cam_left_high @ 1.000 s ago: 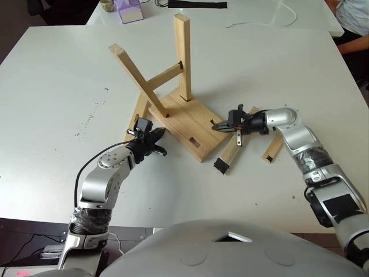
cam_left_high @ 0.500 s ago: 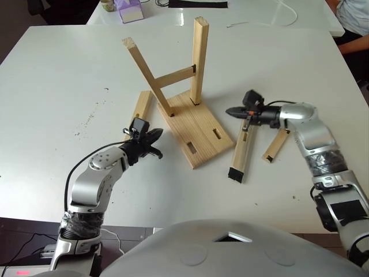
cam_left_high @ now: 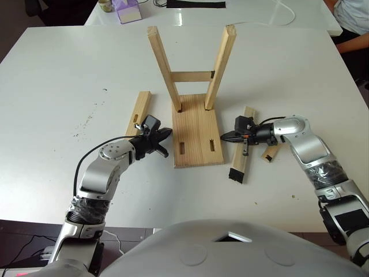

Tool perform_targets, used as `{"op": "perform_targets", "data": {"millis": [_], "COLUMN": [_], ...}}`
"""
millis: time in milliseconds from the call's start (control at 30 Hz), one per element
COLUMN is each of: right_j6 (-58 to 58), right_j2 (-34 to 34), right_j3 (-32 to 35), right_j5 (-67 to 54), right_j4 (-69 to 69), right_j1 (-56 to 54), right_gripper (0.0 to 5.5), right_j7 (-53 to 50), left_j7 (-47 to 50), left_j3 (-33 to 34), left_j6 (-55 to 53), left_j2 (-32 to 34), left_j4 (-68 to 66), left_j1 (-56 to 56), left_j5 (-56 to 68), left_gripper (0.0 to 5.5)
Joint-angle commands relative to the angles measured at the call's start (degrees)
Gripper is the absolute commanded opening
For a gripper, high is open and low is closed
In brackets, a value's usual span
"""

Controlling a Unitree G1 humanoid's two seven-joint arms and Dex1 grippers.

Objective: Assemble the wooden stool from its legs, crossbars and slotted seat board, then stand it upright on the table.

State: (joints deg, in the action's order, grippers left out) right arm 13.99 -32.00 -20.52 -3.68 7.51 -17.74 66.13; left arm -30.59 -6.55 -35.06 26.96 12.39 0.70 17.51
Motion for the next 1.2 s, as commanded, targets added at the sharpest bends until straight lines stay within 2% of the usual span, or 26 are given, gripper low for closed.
{"op": "perform_targets", "data": {"millis": [33,300,467,533,600,733,800,867,1000,1200], "right_j6": [0.1,0.7,4.0,6.3,9.8,19.3,24.4,27.7,33.1,41.9], "right_j2": [1.0,-0.4,-6.6,-7.3,-5.5,1.2,6.4,10.5,13.0,10.6], "right_j3": [-0.5,2.1,12.4,17.3,21.9,28.5,32.2,34.3,35.4,36.9], "right_j5": [0.7,-0.6,-7.1,-10.1,-11.3,-10.0,-9.2,-8.5,-9.5,-12.6], "right_j4": [1.0,1.7,-3.2,-5.0,-6.4,-13.8,-19.6,-26.2,-38.2,-44.9], "right_j1": [-1.4,-2.2,-2.3,-2.4,-2.5,3.8,9.8,17.0,27.7,30.3], "right_gripper": [0.03,0.03,0.03,0.03,0.03,0.65,0.94,1.19,1.77,2.64], "right_j7": [-1.0,-0.7,0.4,-1.6,-8.4,-26.7,-36.4,-42.8,-47.0,-46.4], "left_j7": [-0.5,0.5,2.8,5.7,11.6,23.2,27.9,30.6,36.5,41.6], "left_j3": [-0.1,3.0,15.2,20.5,22.9,14.9,12.0,12.1,16.2,17.7], "left_j6": [0.7,1.7,0.9,-0.8,-2.1,-0.6,-0.3,0.2,0.8,1.4], "left_j2": [-0.3,0.1,1.0,-2.1,-9.1,-21.5,-24.5,-25.9,-27.0,-27.2], "left_j4": [-1.1,0.3,7.1,14.0,24.3,36.9,38.7,39.1,40.5,43.5], "left_j1": [-0.5,1.1,3.7,4.2,4.4,3.3,3.1,3.4,6.2,10.1], "left_j5": [-0.8,-0.6,3.7,9.2,18.7,26.2,24.8,25.0,27.5,29.5], "left_gripper": [0.00,0.00,0.00,0.00,0.00,0.00,0.00,0.00,0.00,0.00]}}
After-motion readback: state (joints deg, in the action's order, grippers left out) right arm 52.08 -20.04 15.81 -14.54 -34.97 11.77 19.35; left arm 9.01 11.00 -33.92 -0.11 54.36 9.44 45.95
